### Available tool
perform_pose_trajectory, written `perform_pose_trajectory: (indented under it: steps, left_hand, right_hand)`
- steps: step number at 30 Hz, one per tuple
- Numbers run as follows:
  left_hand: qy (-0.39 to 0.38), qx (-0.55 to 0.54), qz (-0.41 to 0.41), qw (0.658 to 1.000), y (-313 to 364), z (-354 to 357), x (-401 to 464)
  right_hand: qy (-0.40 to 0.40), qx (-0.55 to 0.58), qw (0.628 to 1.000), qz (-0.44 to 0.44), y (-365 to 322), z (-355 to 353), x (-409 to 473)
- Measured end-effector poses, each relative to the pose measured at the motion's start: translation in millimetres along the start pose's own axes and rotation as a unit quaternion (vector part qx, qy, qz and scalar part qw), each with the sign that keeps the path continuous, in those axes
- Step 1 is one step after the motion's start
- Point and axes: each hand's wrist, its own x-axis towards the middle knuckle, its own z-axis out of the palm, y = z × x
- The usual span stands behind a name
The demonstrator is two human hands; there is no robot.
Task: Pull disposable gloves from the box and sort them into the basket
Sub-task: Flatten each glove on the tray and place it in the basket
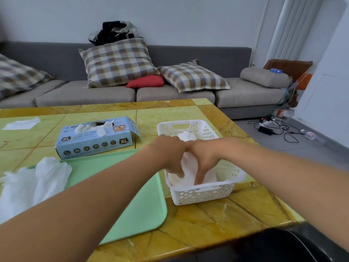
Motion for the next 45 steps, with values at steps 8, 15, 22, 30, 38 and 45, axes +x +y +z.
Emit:
perform_pose_trajectory:
  steps: [8, 15, 22, 30, 38, 45]
  left_hand:
    - [-0.086, 0.049, 0.002, 0.995, 4.1, 14.5, 20.8]
    - [0.173, -0.275, -0.036, 0.945, -110.7, 3.6, -87.4]
    - [0.089, -0.257, -0.265, 0.925, -215.1, 92.0, -218.5]
    - [0.097, -0.277, -0.278, 0.915, -235.3, 132.5, -254.4]
    - [-0.014, -0.301, -0.176, 0.937, -234.4, 122.1, -276.9]
    - [-0.065, -0.277, -0.177, 0.942, -237.0, 128.2, -273.1]
  right_hand:
    - [-0.089, -0.098, 0.987, 0.089, -5.3, 4.9, 33.0]
    - [0.161, -0.031, 0.986, -0.04, -65.4, -52.3, 4.3]
    - [0.083, 0.034, 0.956, -0.281, -255.8, 6.6, 65.5]
    - [0.069, 0.024, 0.946, -0.315, -300.3, 40.8, 96.2]
    - [0.071, 0.134, 0.932, -0.33, -258.2, 48.2, 108.0]
    - [0.02, 0.095, 0.934, -0.343, -243.0, 35.4, 115.7]
